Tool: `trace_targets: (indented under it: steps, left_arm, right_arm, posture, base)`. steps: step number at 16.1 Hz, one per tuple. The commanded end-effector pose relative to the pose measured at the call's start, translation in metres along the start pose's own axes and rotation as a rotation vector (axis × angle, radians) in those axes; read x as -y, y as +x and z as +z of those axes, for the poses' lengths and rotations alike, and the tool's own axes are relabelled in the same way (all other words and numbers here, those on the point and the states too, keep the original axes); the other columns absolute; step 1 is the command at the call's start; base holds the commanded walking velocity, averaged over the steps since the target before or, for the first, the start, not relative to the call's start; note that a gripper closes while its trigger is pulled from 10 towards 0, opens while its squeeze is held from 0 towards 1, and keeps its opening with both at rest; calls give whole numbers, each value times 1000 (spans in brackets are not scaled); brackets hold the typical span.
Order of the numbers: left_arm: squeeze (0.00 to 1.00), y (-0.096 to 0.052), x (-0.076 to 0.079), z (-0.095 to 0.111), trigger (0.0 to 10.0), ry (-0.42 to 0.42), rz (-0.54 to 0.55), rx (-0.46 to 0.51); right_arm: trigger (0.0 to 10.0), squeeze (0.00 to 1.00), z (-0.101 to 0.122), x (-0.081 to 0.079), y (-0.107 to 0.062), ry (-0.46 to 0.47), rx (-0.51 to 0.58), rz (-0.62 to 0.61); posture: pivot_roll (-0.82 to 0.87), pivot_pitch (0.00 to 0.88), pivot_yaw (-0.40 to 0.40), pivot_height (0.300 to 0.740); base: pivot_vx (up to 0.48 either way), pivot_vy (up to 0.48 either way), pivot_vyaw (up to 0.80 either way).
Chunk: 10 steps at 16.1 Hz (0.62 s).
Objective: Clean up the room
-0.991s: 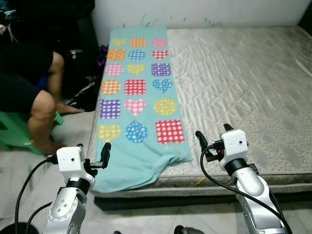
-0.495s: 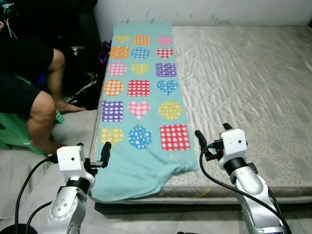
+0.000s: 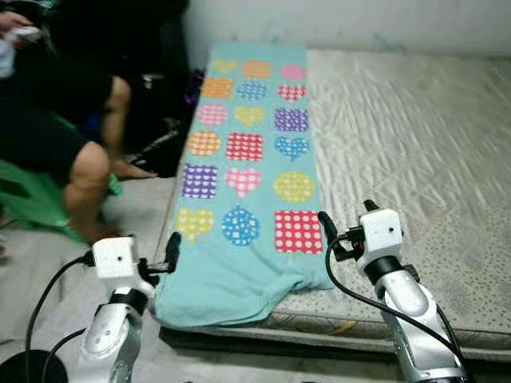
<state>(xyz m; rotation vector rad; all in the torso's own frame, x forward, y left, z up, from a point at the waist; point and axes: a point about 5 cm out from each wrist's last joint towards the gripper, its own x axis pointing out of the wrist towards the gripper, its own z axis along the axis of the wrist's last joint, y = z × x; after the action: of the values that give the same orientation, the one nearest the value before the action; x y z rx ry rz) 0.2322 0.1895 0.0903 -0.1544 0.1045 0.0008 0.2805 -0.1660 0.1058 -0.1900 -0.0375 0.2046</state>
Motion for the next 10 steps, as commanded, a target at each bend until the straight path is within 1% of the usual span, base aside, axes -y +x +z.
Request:
trace_targets:
  steps: [1,4,8,10]
  left_arm:
    - [0,-1,-3,-5,10000,-12,12,-27]
    - [0,-1,-1,-5,10000,-11,0,-30]
    - [0,-1,-1,-5,10000,-15,2,-30]
    - [0,-1,0,-5,10000,-15,0,-21]
  right_arm:
    - [10000,0,-3,3,-1,10,-11,-9]
    - [10000,0,-2,4,0,12,-9,-10]
    - [10000,0,-3,4,-1,4,-12,-7]
    - [10000,0,-4,3,-1,5,-11,-3]
  posture:
    - [-161,136,2,740]
    - [-161,134,1,740]
    - [-163,134,1,740]
    - [-163,134,1,740]
  base:
    - [0,244,0]
    - [0,461,-719]
    - [0,480,0]
    - [0,0,0]
